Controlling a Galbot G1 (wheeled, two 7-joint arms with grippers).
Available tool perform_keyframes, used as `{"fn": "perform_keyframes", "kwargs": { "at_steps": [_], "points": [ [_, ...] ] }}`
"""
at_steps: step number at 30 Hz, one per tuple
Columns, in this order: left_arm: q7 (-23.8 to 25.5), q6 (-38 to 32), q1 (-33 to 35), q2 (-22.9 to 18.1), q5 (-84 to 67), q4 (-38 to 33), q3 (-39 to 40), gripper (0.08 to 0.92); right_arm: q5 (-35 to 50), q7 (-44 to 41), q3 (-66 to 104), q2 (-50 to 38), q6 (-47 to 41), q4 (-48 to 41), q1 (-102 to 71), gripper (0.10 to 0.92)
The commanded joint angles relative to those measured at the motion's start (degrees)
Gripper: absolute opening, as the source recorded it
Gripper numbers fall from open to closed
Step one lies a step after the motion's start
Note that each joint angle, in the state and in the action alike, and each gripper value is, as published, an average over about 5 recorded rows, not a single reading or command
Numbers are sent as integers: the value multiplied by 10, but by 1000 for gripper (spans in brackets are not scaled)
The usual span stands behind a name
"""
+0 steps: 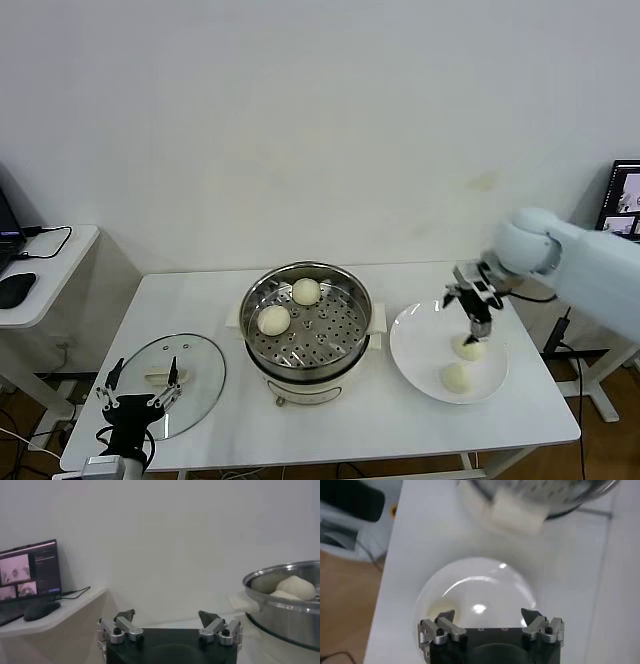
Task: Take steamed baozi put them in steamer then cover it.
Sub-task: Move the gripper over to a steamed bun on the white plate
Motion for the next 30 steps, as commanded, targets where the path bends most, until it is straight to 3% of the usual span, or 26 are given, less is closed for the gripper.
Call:
{"fn": "perform_keyframes", "kwargs": {
  "at_steps": [1,19,30],
  "points": [
    [0,1,3,-2,8,2,2,823,-80,17,92,-44,24,0,-165,823],
    [0,0,4,-4,8,8,-6,823,-99,55,122,62,10,-82,-219,823],
    [0,0,0,-4,7,15,-7,823,-103,56,122,79,-12,-91,-224,799]
  ]
}}
